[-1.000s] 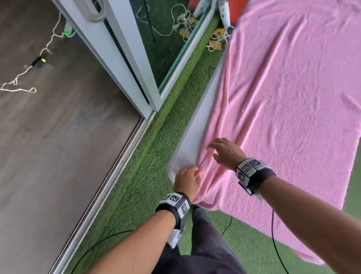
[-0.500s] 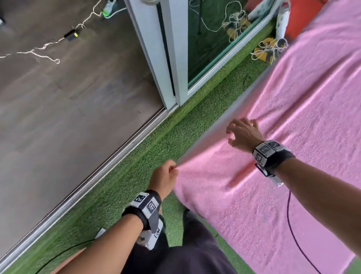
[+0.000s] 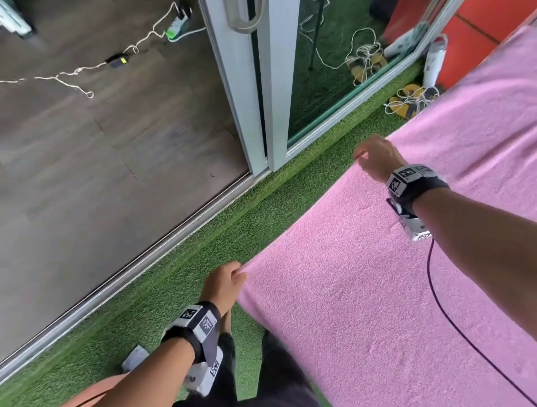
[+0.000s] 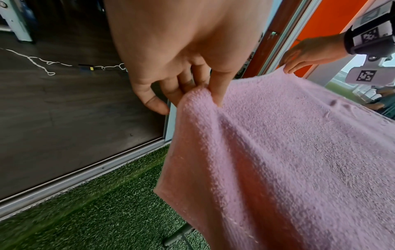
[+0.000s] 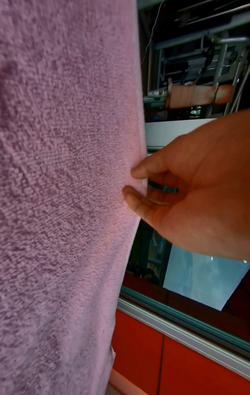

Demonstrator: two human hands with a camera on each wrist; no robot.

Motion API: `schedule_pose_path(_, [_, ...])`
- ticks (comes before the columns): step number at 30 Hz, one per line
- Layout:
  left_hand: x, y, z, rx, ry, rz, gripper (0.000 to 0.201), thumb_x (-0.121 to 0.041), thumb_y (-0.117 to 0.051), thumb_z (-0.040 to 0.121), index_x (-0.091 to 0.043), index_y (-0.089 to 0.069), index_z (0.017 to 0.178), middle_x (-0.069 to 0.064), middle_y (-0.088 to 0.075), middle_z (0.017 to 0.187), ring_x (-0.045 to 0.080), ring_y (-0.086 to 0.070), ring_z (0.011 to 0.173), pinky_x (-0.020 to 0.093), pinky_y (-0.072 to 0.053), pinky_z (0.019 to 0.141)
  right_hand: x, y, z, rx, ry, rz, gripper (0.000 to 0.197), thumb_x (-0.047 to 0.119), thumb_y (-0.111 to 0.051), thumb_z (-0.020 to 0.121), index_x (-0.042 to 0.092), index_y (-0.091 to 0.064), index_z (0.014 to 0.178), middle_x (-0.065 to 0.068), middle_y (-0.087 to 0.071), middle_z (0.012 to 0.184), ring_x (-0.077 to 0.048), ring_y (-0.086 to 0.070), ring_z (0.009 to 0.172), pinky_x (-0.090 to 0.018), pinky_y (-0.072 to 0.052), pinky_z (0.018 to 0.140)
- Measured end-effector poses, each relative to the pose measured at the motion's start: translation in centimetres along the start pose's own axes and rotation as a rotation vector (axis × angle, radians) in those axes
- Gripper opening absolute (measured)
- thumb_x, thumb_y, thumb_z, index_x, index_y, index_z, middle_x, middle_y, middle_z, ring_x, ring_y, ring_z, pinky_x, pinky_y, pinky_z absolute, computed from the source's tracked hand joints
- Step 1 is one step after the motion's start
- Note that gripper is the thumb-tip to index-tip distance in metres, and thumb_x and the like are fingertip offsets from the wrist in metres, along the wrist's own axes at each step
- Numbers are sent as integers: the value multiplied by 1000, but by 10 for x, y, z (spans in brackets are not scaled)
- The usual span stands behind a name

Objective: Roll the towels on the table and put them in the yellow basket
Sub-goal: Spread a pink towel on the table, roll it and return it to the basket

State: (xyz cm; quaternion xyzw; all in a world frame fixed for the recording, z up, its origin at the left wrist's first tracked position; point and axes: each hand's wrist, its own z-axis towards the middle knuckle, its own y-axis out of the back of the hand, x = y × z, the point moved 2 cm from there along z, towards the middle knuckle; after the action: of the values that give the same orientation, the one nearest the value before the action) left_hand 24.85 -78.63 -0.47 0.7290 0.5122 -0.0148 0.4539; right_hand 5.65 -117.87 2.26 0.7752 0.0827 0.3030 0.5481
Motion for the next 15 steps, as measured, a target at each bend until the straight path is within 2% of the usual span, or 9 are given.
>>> schedule_pose_path(2, [7, 3, 0, -82, 59, 44, 31, -19, -55, 94, -12, -56, 124, 10, -59, 119, 15, -55, 95, 13, -45, 70, -1, -10, -2, 37, -28, 56, 39, -2, -57, 88, 11, -59, 124, -14, -53, 131, -27, -55, 116, -25, -42, 86])
schedule_pose_path(3, [11, 3, 1, -110, 97, 118, 37, -22, -55, 94, -18, -51, 130, 10, -53, 127, 18, -51, 105, 26, -48, 83, 1, -15, -7, 73, -37, 67, 53, -4, -55, 87, 15, -51, 136, -12, -48, 139, -26, -51, 123, -24, -41, 88])
schedule_pose_path(4, [15, 3, 2, -114, 145, 192, 45, -26, -55, 93, -22, -45, 136, 11, -45, 133, 22, -46, 115, 37, -45, 94, 3, -21, -15, 107, -48, 73, 61, -4, -54, 86, 18, -44, 142, -9, -44, 144, -25, -47, 129, -24, -39, 90])
schedule_pose_path(5, [18, 2, 1, -96, 188, 229, 49, -29, -56, 93, -24, -40, 139, 10, -41, 137, 24, -42, 121, 43, -42, 99, 6, -26, -24, 128, -65, 88, 63, -3, -54, 87, 18, -41, 144, -9, -43, 147, -25, -44, 132, -24, -37, 93])
schedule_pose_path(6, [22, 1, 0, -66, 208, 235, 49, -30, -56, 93, -23, -40, 138, 10, -40, 138, 25, -42, 123, 42, -42, 99, 10, -30, -37, 133, -77, 112, 59, -1, -54, 88, 16, -42, 144, -9, -43, 147, -25, -43, 134, -26, -37, 96])
schedule_pose_path(8, [24, -4, -4, -43, 143, 235, 40, -28, -56, 93, -20, -47, 131, 8, -47, 133, 20, -47, 116, 33, -44, 91, 18, -37, -71, 99, -107, 170, 49, 7, -55, 92, 13, -47, 140, -11, -48, 142, -26, -48, 129, -33, -40, 101])
schedule_pose_path(10, [23, -11, -12, -54, 20, 221, 31, -24, -56, 93, -18, -53, 124, 5, -52, 127, 13, -46, 106, 23, -40, 83, 20, -47, -119, 39, -162, 257, 39, 12, -55, 95, 12, -53, 133, -12, -54, 134, -23, -56, 116, -31, -46, 95])
schedule_pose_path(11, [21, -15, -17, -60, -40, 217, 29, -23, -57, 93, -19, -54, 122, 3, -52, 125, 11, -45, 106, 21, -39, 84, 18, -55, -147, 14, -198, 300, 35, 13, -56, 95, 11, -55, 130, -11, -57, 131, -21, -58, 111, -29, -46, 92])
schedule_pose_path(15, [15, -34, -34, -2, -301, 314, 34, -19, -60, 89, -23, -55, 122, -3, -51, 124, 16, -48, 112, 31, -45, 95, 8, -95, -289, -69, -410, 401, 30, 12, -58, 95, 10, -60, 125, -10, -63, 124, -14, -58, 100, -28, -48, 91])
